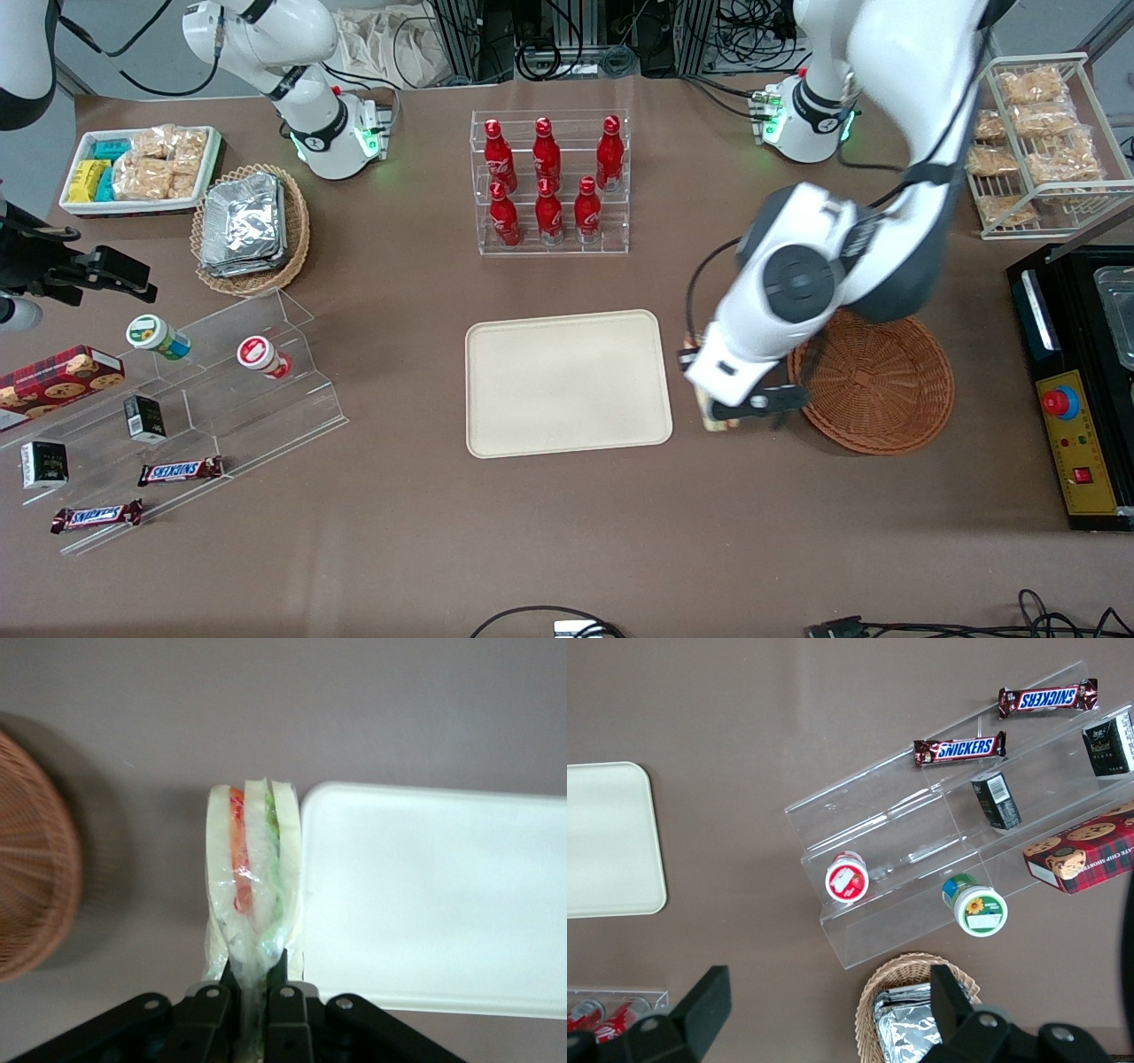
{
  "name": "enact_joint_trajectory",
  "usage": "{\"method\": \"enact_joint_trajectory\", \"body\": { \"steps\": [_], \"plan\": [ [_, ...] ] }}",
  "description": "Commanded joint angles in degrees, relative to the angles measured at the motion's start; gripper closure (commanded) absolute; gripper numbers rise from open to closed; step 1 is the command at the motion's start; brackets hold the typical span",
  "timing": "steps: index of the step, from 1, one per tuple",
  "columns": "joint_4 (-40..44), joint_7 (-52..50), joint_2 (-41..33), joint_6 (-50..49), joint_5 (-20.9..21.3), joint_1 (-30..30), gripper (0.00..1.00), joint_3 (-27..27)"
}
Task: Place sandwich from basket to tray
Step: 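Lift the sandwich and carry it with the left gripper toward the tray, then lower the sandwich onto the cream tray and open the left gripper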
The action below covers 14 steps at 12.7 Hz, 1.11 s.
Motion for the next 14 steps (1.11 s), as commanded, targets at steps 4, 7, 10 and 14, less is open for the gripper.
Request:
{"method": "enact_joint_trajectory", "body": {
  "steps": [4, 7, 10, 14],
  "plan": [
    [2.41, -0.51, 6.96, 3.72, -0.84, -4.64, 0.99, 0.81],
    [1.01, -0.6, 9.77, 11.25, -0.93, -6.3, 0.99, 0.81],
    [-0.84, -1.04, 10.13, 13.3, -0.84, -6.67, 0.92, 0.81],
    [-0.76, -2.61, 9.69, 13.22, -0.84, -6.58, 0.0, 0.81]
  ]
}}
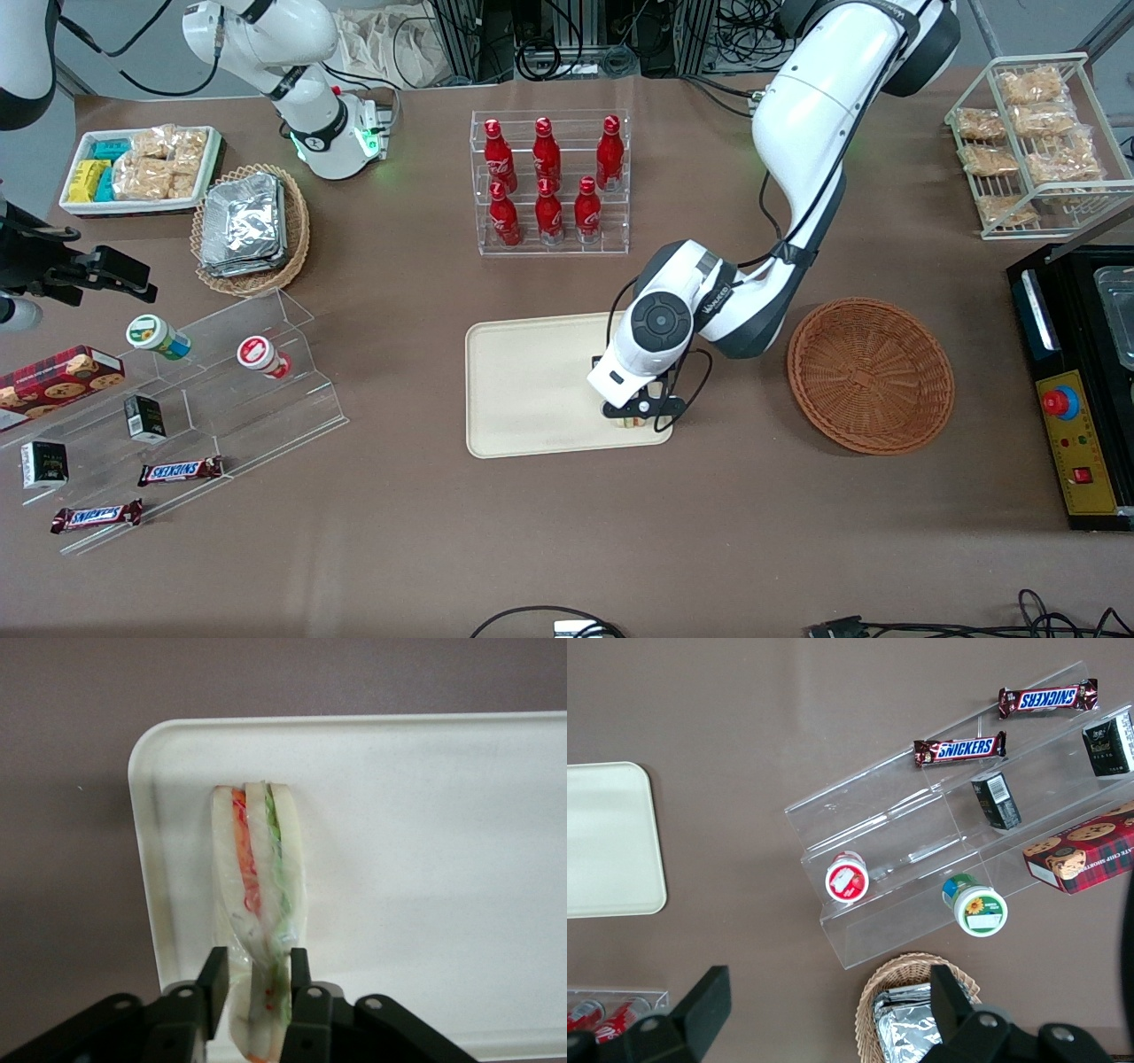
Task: Place sandwich from basket to tray
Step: 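Lower the sandwich onto the cream tray and open the left gripper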
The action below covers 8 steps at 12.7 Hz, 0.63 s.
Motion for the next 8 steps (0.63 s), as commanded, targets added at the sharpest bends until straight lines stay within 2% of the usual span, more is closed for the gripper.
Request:
{"method": "enact_joint_trajectory", "body": {
  "steps": [1, 6, 8],
  "plan": [
    [-0.46, -1.45, -1.68, -0.13, -0.56, -0.13, 0.0, 0.66],
    [-0.98, -6.7, -8.53, -3.04, 0.05, 0.4, 0.0, 2.68],
    [-6.14, -8.31, -12.56, -2.43, 0.14, 1.54, 0.0, 2.68]
  ]
}}
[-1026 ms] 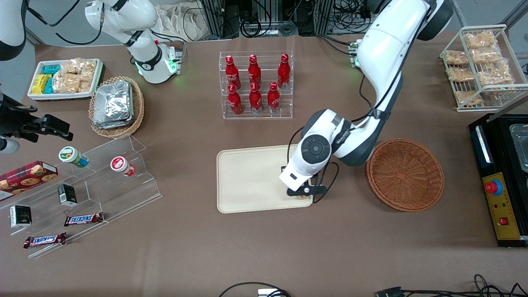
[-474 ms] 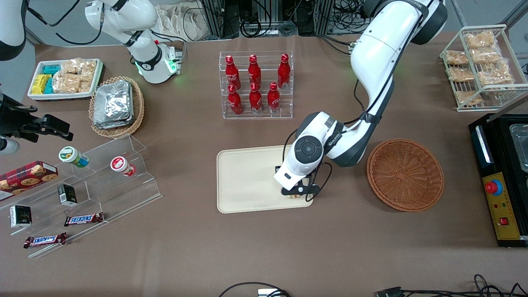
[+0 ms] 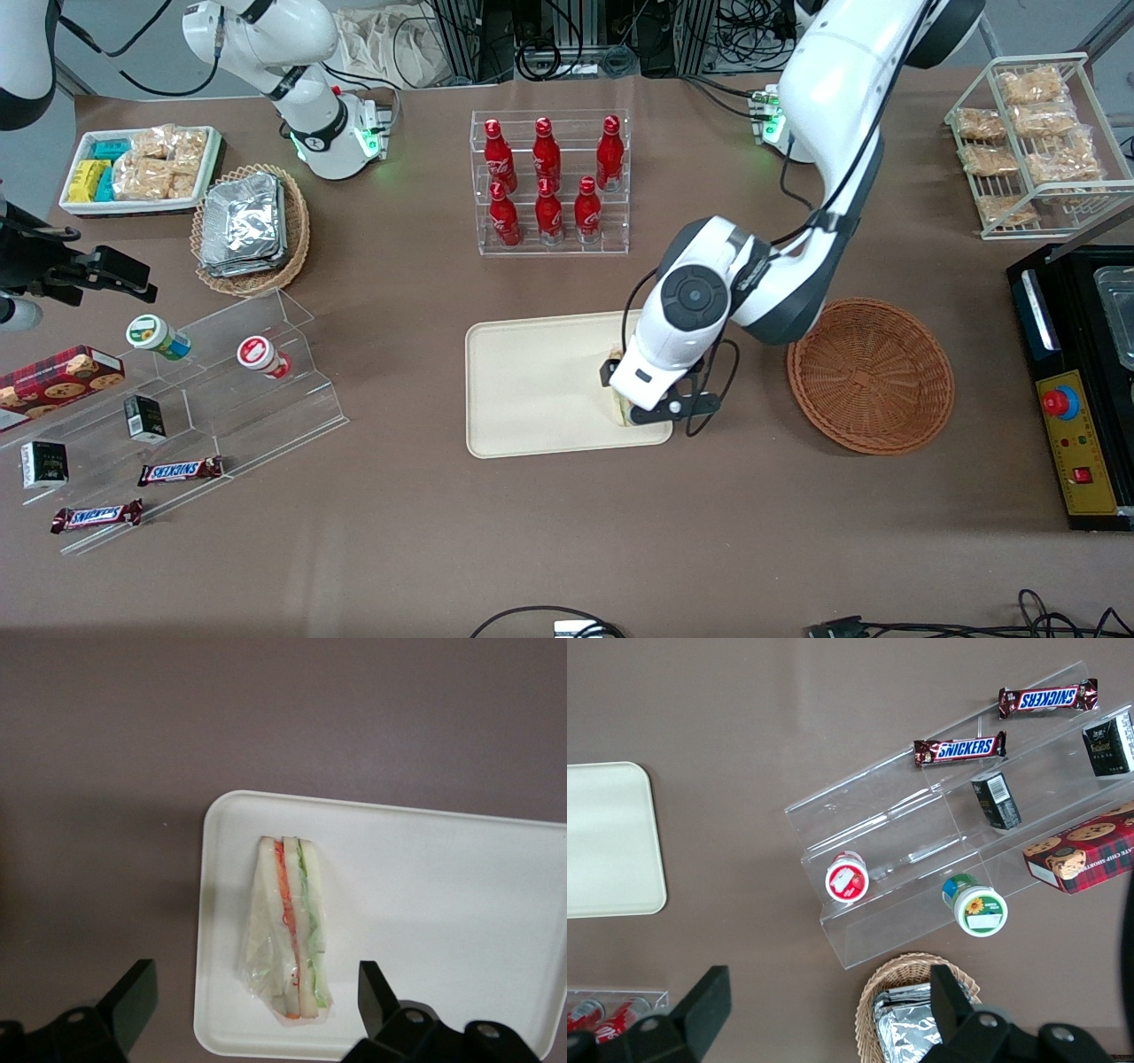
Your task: Place sandwich from basket to tray
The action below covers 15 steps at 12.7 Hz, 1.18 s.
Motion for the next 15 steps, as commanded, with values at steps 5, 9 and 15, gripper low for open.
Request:
{"method": "enact_joint_trajectory", "body": {
  "steps": [5, 9, 15],
  "plan": [
    [-26.0, 3.07, -19.73, 4.09, 0.29, 5.35, 0.0, 0.03],
    [-25.69, 18.1, -24.94, -3.98, -0.77, 15.08, 0.0, 0.03],
    [-13.91, 25.67, -24.24, -13.75, -0.77, 28.45, 0.0, 0.03]
  ]
}}
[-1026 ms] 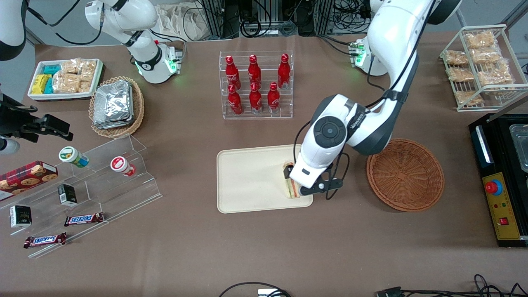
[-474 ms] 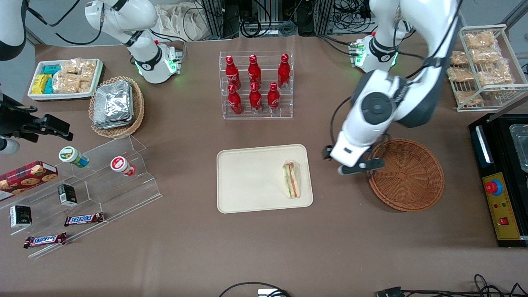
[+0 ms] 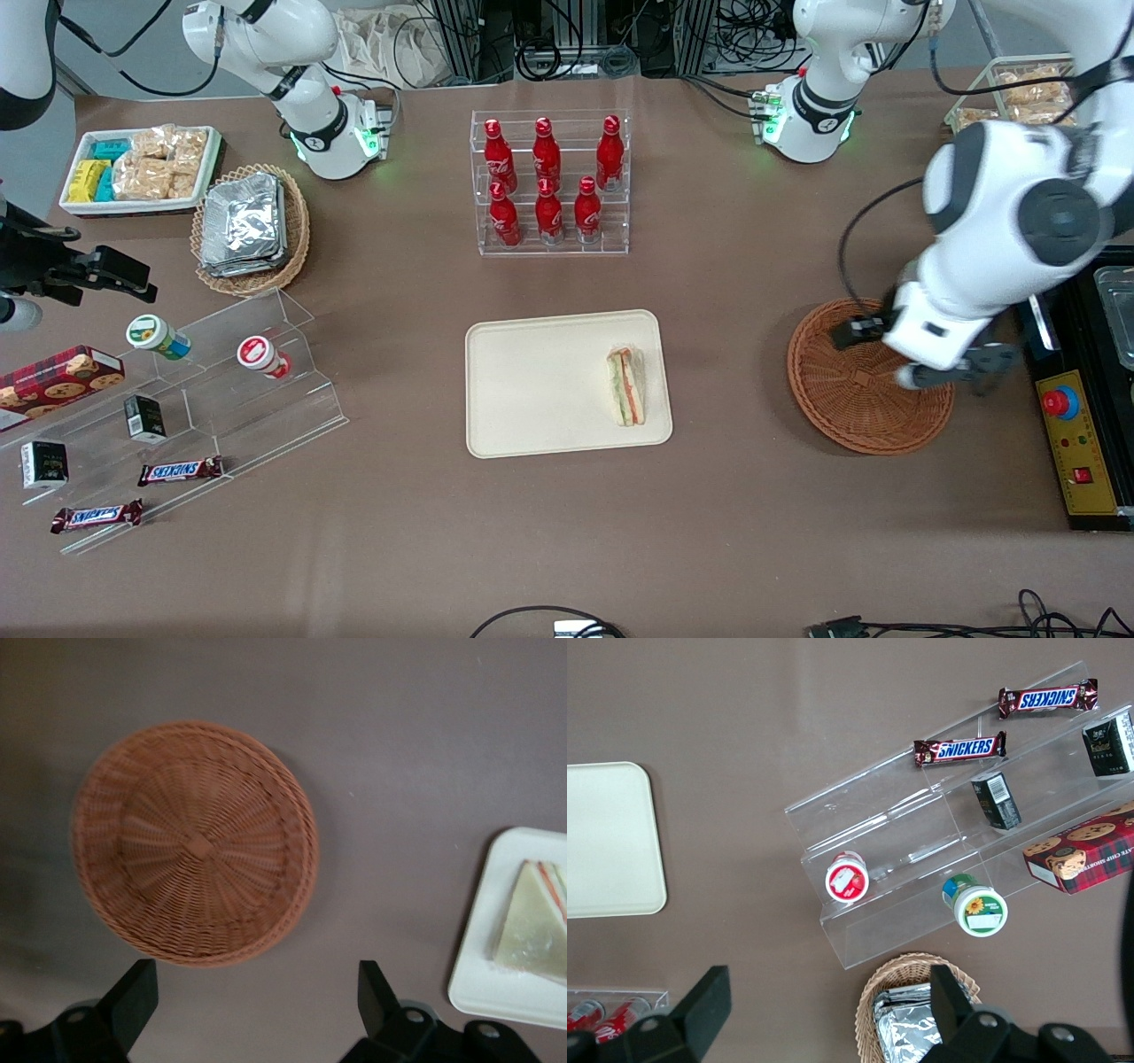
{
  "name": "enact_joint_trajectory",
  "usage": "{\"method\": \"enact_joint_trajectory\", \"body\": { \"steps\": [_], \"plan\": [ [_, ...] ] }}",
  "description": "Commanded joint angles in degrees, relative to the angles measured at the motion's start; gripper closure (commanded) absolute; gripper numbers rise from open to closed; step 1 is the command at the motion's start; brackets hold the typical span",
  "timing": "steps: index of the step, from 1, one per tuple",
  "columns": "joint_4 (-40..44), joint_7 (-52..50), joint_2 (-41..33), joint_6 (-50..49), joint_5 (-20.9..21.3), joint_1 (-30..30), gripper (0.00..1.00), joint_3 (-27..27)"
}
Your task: Place sandwich from basket to tray
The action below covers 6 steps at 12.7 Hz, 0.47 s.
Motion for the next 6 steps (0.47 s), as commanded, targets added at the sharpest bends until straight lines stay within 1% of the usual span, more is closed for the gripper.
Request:
{"method": "enact_joint_trajectory", "body": {
  "steps": [1, 2, 3, 6],
  "plan": [
    [5.18, 3.74, 0.67, -3.14, -0.69, 3.62, 0.0, -0.71],
    [7.55, 4.1, 1.28, -6.02, -0.69, 5.46, 0.0, -0.71],
    [9.66, 4.1, 3.38, -7.62, -0.51, 6.0, 0.0, -0.8],
    [13.37, 4.01, 5.76, -8.42, -0.51, 6.27, 0.0, -0.71]
  ]
}}
